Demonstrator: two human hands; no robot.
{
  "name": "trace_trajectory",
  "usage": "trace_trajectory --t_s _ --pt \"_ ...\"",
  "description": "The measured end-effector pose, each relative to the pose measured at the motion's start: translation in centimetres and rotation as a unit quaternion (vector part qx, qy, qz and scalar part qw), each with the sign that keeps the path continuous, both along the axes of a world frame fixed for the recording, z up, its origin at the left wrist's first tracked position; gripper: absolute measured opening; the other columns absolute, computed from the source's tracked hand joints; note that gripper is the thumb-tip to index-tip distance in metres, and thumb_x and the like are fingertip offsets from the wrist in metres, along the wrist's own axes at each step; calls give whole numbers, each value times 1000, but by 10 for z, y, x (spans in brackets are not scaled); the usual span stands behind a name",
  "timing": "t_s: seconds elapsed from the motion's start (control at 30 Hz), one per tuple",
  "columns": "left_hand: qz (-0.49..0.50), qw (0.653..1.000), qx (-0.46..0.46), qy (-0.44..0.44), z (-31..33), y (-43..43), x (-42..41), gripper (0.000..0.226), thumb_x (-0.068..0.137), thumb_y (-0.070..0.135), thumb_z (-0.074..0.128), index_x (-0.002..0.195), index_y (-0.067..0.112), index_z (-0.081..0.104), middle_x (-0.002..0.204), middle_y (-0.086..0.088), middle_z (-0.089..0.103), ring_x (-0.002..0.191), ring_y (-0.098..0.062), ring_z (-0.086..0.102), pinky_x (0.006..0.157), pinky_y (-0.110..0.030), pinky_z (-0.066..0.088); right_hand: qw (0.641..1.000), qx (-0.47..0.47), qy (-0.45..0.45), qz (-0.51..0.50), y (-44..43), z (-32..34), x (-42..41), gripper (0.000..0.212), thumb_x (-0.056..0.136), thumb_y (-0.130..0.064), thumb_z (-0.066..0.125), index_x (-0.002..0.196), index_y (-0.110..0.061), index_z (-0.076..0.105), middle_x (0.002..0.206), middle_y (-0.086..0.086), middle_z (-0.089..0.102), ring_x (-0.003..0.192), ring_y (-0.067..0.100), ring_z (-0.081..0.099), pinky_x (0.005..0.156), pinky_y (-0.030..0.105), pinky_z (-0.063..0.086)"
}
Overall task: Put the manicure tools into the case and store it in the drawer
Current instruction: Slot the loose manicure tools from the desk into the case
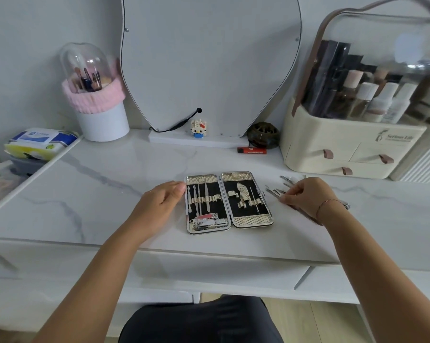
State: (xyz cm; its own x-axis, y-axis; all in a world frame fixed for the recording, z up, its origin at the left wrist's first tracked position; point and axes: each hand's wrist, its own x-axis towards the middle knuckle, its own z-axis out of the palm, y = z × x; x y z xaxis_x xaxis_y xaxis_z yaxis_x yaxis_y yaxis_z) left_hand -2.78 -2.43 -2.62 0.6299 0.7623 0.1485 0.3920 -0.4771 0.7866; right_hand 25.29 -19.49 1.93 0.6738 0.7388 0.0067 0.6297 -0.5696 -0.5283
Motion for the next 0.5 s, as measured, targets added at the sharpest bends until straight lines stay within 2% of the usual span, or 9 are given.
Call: trace_trajectory --t_s 0.2,0.3,0.33,0.4,0.5 --pt "3 1000 -5 1 3 -3 0 60 85 66 29 124 31 59 130 15 56 125 -6 47 103 -28 34 999 -18 28 12 1 5 6 18 75 -23 76 66 -9 71 65 8 62 65 19 53 59 27 41" --pt "4 1000 -6 7 2 -1 0 73 79 80 24 125 34 58 133 15 55 127 -5 45 108 -32 33 997 50 53 20 3 10 7 20 77 -21 74 71 -2 69 64 8 59 61 15 51 58 26 39" --pt "3 1000 -7 9 2 -1 0 76 76 82 23 125 35 58 133 16 55 127 -4 45 109 -34 33 993 91 77 24 7 14 4 17 78 -17 73 74 -2 68 63 6 60 56 11 52 55 22 40" --pt "0 1000 -5 6 4 -2 0 71 79 80 23 123 37 58 129 19 56 125 -4 46 106 -32 35 972 156 168 49 18 21 -4 11 80 -9 70 88 -4 65 66 6 66 51 6 55 51 16 44" --pt "0 1000 3 -1 11 -9 1 50 90 60 30 121 35 60 117 27 55 115 0 48 92 -15 35 944 165 264 112 46 25 -19 33 83 -6 66 113 -11 55 70 9 68 53 9 57 52 20 50"
